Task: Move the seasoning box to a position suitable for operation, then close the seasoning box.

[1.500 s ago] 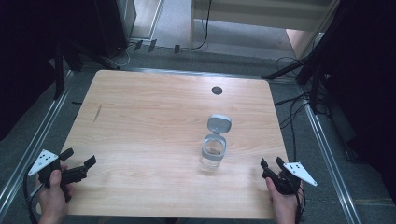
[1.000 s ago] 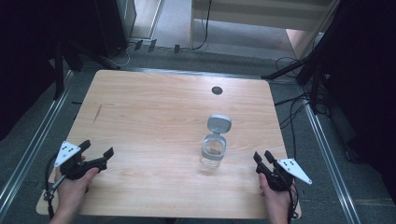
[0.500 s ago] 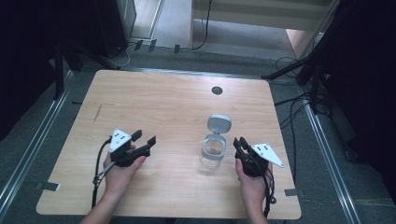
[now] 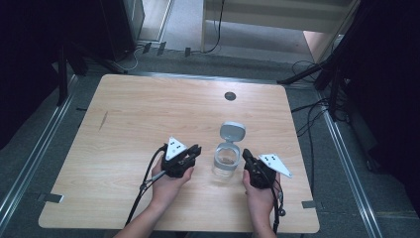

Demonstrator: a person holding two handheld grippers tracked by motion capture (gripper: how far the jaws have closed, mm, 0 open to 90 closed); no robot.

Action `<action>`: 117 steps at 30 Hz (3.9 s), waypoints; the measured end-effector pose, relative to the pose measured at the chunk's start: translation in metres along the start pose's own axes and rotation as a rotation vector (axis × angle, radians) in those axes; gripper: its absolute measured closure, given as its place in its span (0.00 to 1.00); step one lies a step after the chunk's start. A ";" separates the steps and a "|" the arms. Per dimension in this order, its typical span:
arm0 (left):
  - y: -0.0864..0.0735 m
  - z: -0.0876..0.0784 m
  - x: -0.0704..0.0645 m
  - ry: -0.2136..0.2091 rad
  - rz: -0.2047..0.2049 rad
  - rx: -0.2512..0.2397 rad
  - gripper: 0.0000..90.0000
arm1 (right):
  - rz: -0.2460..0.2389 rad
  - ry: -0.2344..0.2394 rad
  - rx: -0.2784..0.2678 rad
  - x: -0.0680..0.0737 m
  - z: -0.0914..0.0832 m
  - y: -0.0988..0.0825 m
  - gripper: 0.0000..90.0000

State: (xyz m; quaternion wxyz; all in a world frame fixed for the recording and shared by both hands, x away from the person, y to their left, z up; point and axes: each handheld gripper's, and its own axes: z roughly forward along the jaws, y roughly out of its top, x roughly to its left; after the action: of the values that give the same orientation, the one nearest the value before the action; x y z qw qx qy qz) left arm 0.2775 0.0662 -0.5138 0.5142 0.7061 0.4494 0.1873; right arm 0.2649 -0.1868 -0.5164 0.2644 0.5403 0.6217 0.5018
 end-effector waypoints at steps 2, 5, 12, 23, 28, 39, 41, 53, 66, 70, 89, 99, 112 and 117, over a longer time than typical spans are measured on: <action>0.001 0.006 -0.007 -0.025 0.001 0.025 0.95 | -0.006 0.012 -0.002 0.006 0.000 0.000 1.00; 0.002 0.008 -0.012 -0.046 0.001 0.037 0.94 | -0.005 0.016 -0.004 0.009 -0.001 -0.001 1.00; 0.002 0.004 -0.014 -0.040 0.003 0.047 0.94 | 0.008 0.010 0.000 0.019 0.001 -0.002 1.00; -0.008 -0.024 0.003 -0.004 -0.043 0.027 0.93 | 0.028 0.029 0.020 0.046 0.012 -0.008 1.00; -0.010 -0.039 0.014 0.017 -0.056 0.022 0.93 | 0.020 0.054 0.022 0.060 0.018 -0.010 1.00; -0.019 -0.066 0.033 0.064 -0.087 0.003 0.95 | -0.010 0.109 0.052 0.093 0.028 -0.020 1.00; -0.021 -0.070 0.035 0.077 -0.087 0.001 0.95 | -0.020 0.124 0.057 0.097 0.028 -0.020 1.00; -0.047 -0.124 0.107 0.182 -0.058 -0.051 0.25 | -0.073 0.180 0.048 0.076 0.028 -0.005 1.00; -0.071 -0.152 0.173 0.381 -0.167 -0.027 0.23 | -0.089 0.215 0.082 0.072 0.051 0.041 1.00; -0.072 -0.153 0.174 0.377 -0.167 -0.034 0.24 | -0.115 0.230 0.062 0.077 0.055 0.059 1.00; -0.069 -0.147 0.172 0.379 -0.144 -0.015 0.28 | -0.237 0.425 0.020 0.090 0.025 0.074 1.00; -0.070 -0.149 0.172 0.375 -0.144 -0.018 0.28 | -0.138 0.293 -0.001 0.025 0.015 0.046 0.76; -0.070 -0.148 0.171 0.381 -0.143 -0.016 0.28 | -0.132 0.139 0.074 -0.047 -0.010 0.017 0.32; -0.070 -0.148 0.171 0.382 -0.139 -0.017 0.28 | -0.119 0.100 0.087 -0.069 -0.020 0.008 0.32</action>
State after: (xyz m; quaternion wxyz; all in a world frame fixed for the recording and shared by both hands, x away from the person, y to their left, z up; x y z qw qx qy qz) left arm 0.2293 0.2952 -0.5507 0.4374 0.6205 0.5848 0.2859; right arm 0.2703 -0.2592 -0.5167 0.2386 0.4877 0.6863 0.4840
